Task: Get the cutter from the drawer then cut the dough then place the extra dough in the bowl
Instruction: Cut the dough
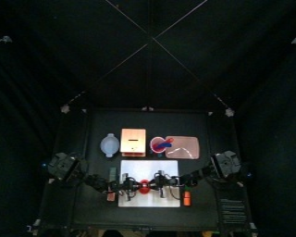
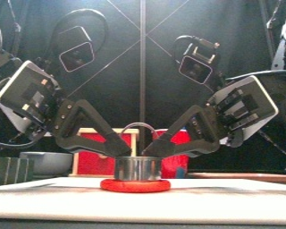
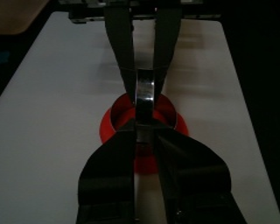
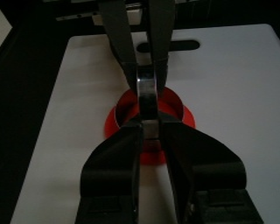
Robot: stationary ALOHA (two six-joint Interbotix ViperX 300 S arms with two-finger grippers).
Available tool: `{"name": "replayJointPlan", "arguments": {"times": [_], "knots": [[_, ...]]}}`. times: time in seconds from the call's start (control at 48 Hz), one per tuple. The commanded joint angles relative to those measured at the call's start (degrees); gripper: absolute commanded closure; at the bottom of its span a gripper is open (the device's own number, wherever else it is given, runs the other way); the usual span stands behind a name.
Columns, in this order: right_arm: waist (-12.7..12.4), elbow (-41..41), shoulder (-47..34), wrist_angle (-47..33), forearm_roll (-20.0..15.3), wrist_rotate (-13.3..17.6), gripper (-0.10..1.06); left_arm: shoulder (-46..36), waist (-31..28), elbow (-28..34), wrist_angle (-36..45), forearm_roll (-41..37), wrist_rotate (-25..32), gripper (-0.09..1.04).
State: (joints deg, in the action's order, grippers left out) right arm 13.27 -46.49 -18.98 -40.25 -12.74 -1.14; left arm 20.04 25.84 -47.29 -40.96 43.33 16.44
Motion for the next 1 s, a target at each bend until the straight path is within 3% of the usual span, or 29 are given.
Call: {"name": "replayJointPlan", "arguments": {"times": [0.021, 0.354, 0.521, 0.688, 0.875, 1.0], "knots": [[-0.4, 0.2, -1.5, 3.9, -0.1, 0.0, 0.41, 3.0, -0.2, 0.4, 4.5, -0.4, -1.1, 0.49], [-0.5, 1.7, 3.3, 9.9, 1.8, -1.4, 0.39, -2.6, -2.3, 0.5, 4.5, -2.7, -1.1, 0.44], [-0.5, 2.1, 4.7, 11.9, 3.8, -1.3, 0.38, -4.3, -3.5, 0.6, 4.6, -4.7, -1.1, 0.31], [-0.4, 3.0, 6.9, 13.4, 4.7, -1.3, 0.3, -5.7, -4.4, 1.2, 4.0, -6.9, -1.1, 0.21], [-0.4, 4.2, 7.5, 14.3, 4.7, -1.3, 0.17, -7.1, -5.4, 1.4, 4.0, -9.0, -1.1, 0.2], [-0.1, 4.9, 7.6, 14.6, 4.7, -1.4, 0.15, -8.3, -6.4, 1.4, 4.0, -9.2, -1.0, 0.2]]}}
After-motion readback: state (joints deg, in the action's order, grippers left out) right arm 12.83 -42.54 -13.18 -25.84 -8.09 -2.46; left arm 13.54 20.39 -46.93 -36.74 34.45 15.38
